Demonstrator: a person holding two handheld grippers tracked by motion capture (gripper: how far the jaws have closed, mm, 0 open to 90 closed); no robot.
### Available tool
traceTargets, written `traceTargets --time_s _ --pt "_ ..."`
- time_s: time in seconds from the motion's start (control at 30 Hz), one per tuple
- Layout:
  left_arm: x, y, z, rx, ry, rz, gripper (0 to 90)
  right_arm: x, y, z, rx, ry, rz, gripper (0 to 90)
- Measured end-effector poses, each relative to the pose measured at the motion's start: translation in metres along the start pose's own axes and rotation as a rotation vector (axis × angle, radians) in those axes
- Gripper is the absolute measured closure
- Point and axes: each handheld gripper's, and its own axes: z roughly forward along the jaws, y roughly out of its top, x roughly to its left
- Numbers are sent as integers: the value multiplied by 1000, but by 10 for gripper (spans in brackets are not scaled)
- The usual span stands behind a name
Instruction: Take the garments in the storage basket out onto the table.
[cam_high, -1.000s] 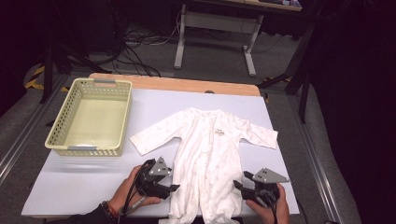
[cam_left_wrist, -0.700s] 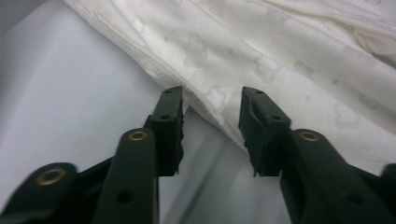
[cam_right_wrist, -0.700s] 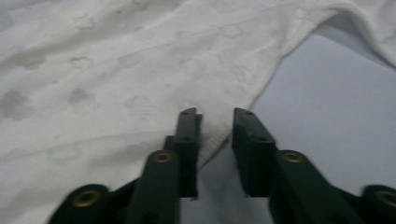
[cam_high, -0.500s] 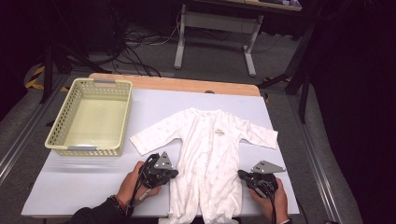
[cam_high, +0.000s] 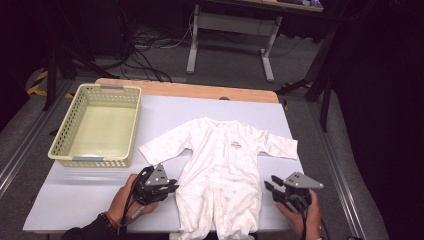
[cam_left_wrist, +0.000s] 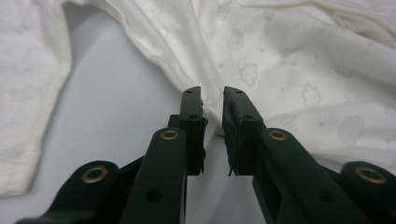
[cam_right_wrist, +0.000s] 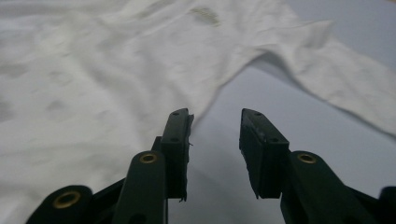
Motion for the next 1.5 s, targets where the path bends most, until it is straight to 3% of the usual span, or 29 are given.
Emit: traceTargets --time_s 0.07,0.1,0.17,0.27,0.33,0.4,0.47,0.5,0.6,0.67,0.77,1.03,1.2,1.33,1.5 --pt "1 -5 -10 -40 3 6 716 -23 2 3 -18 -44 56 660" --pt "3 -8 -16 -59 25 7 706 -32 3 5 -18 -62 76 657" --pt "6 -13 -23 -83 20 -5 677 -58 7 15 -7 -134 122 650" --pt "9 -22 -34 -114 39 -25 632 -89 9 33 16 -204 195 641" --pt "11 -27 -38 -122 55 -33 579 -104 7 46 42 -199 262 614" --pt "10 -34 -43 -122 99 -54 512 -113 5 58 75 -203 313 605" --pt "10 -41 -46 -121 115 -72 482 -114 7 61 82 -211 309 619" --pt "10 -43 -47 -123 129 -76 474 -115 8 62 88 -201 318 659" --pt "9 -50 -52 -128 166 -112 407 -115 8 64 100 -228 319 743" --pt "8 -54 -55 -137 189 -131 357 -113 8 63 104 -243 310 843" --pt "8 -55 -55 -127 208 -138 316 -110 8 64 110 -248 270 896" --pt "9 -53 -49 -116 192 -127 275 -106 3 50 111 -265 233 900" --pt "10 -53 -52 -130 193 -139 240 -94 -2 34 87 -260 226 900" --pt "11 -53 -53 -137 202 -141 211 -90 -1 26 69 -263 219 900" --pt "15 -53 -51 -119 219 -155 197 -85 -3 22 86 -273 197 876"
